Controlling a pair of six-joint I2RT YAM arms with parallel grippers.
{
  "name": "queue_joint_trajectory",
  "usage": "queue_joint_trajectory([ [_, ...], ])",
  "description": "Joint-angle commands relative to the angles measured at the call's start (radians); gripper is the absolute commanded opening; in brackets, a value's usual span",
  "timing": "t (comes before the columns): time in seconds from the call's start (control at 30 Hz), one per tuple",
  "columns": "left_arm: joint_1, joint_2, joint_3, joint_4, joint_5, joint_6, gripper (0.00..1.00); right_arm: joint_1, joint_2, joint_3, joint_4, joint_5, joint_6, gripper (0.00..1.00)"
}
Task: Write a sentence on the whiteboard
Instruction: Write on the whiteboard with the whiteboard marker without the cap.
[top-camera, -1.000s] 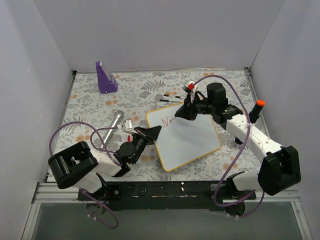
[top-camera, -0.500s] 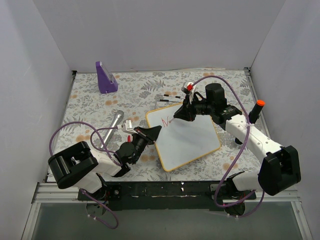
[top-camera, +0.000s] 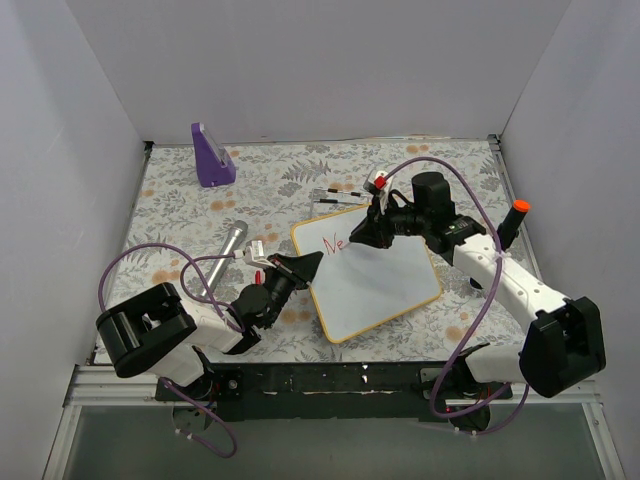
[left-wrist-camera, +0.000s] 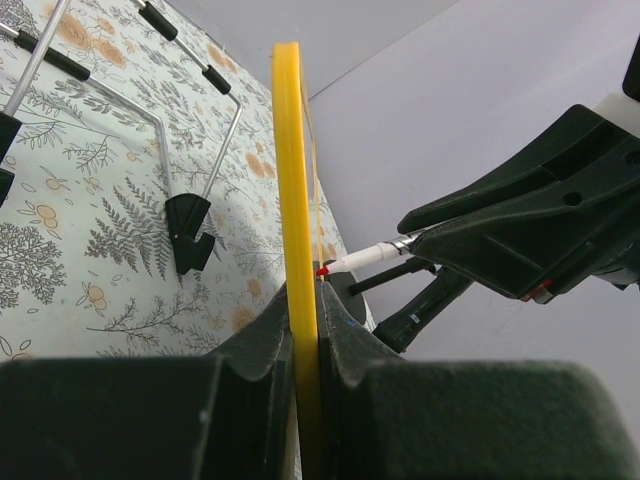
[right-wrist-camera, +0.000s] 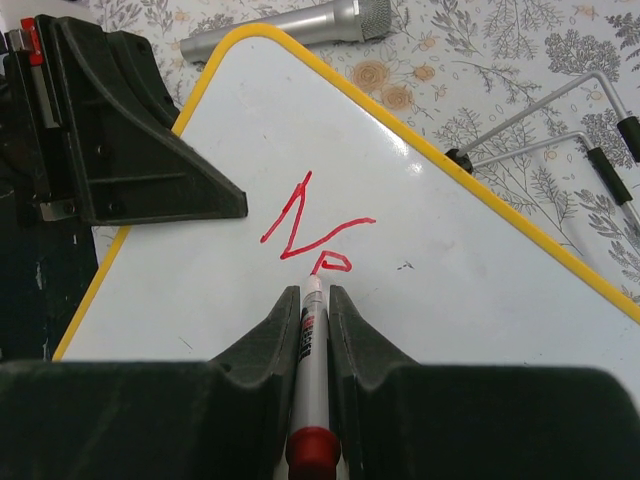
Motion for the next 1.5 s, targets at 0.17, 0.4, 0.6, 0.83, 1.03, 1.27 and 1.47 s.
queue_joint_trajectory([
  [0.17, -0.007, -0.008, -0.012, 0.228, 0.026, 0.099, 0.0, 0.006, -0.037, -0.026, -0.04, 0.07, -0.039, 0.01],
  [0.4, -0.007, -0.004, -0.014, 0.228, 0.029, 0.099, 0.0, -0.031, -0.026, 0.035, -0.048, 0.076, -0.043, 0.01],
  [0.6, -0.008, 0.001, -0.015, 0.228, 0.031, 0.097, 0.0, -0.071, -0.044, 0.075, -0.042, 0.024, -0.031, 0.01],
  [0.83, -0.008, 0.002, -0.017, 0.234, 0.037, 0.099, 0.0, -0.088, -0.095, 0.044, -0.028, -0.068, -0.045, 0.01],
  [1.03, -0.008, 0.002, -0.02, 0.239, 0.037, 0.099, 0.0, -0.094, -0.103, 0.027, -0.027, -0.084, -0.071, 0.01],
  [1.27, -0.007, 0.002, -0.02, 0.24, 0.04, 0.1, 0.0, -0.106, -0.083, 0.012, -0.004, -0.087, -0.075, 0.01],
  [1.47, -0.008, -0.001, -0.017, 0.233, 0.037, 0.097, 0.0, -0.106, -0.064, 0.004, 0.021, -0.085, -0.077, 0.01],
])
